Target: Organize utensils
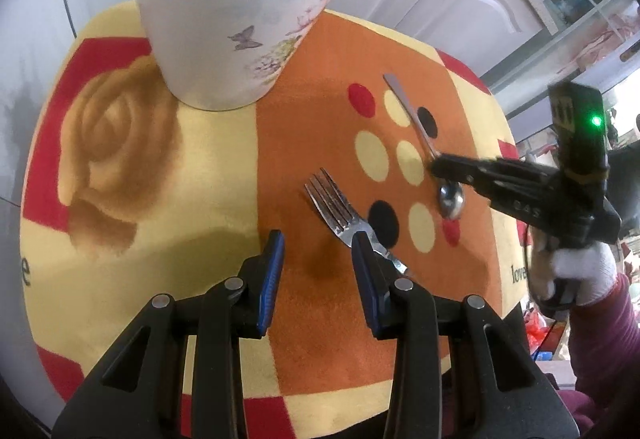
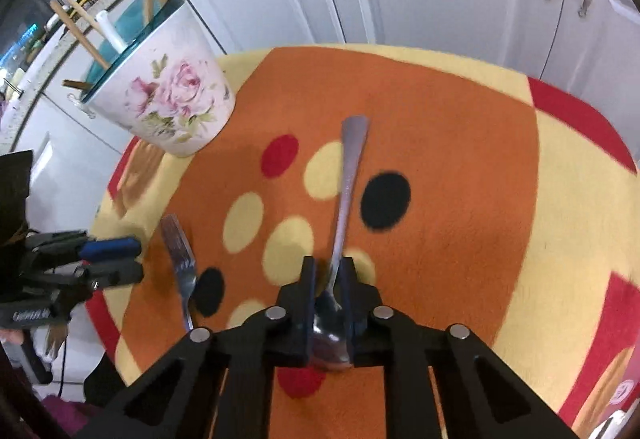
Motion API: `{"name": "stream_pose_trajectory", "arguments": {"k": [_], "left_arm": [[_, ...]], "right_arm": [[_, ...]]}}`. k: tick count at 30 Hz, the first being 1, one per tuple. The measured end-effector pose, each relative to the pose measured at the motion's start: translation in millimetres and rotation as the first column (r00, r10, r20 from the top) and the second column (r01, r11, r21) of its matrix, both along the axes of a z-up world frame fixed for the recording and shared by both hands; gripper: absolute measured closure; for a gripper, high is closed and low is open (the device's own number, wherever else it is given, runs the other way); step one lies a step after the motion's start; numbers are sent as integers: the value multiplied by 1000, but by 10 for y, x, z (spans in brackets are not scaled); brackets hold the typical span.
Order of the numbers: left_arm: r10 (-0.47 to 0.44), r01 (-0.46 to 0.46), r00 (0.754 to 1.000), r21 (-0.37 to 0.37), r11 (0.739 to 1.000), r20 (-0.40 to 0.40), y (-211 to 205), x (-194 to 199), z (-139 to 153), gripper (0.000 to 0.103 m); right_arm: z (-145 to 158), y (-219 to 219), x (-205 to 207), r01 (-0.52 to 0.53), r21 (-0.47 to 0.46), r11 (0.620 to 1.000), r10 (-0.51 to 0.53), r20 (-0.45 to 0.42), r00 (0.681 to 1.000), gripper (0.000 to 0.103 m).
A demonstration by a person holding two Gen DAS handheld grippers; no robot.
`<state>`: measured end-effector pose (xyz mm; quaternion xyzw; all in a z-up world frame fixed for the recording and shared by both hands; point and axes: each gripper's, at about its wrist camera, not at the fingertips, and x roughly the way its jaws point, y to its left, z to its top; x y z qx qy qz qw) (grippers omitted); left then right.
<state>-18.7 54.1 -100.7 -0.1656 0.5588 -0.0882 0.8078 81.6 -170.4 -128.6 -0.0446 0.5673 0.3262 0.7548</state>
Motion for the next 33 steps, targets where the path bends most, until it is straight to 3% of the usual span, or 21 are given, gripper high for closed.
{"name": "stream_pose_trajectory", "arguments": {"k": [8,14,15,17,22,28,33], "left_arm": [[38,-38,999,-6,999,-12,-35,143,-144,68],[19,-20,999,20,1000,31,-138,313,-156,68],[8,-9,999,25,1000,38,-161,328,-157,69],[-16,13,998,49,999,58,-210,348,-163,85],[-32,29,996,34,999,82,-194,344,-116,97],[-43,40,993,33,999,106,-163,276,16,97],[-33,34,992,-1,999,122,-103,218,103,98]], "right_arm": [[-38,-219,-410,-29,29,999,32,-89,996,98],[16,-231,-302,25,57,998,-22,-63,998,95],[17,-218,-267,32,65,997,-28,-63,998,95],[0,-157,-200,37,66,997,-33,-55,998,95],[-76,93,-65,8,32,999,-7,-22,1000,95],[-34,362,-57,-59,8,998,59,12,998,95],[171,264,-163,-77,51,996,75,42,996,95]]}}
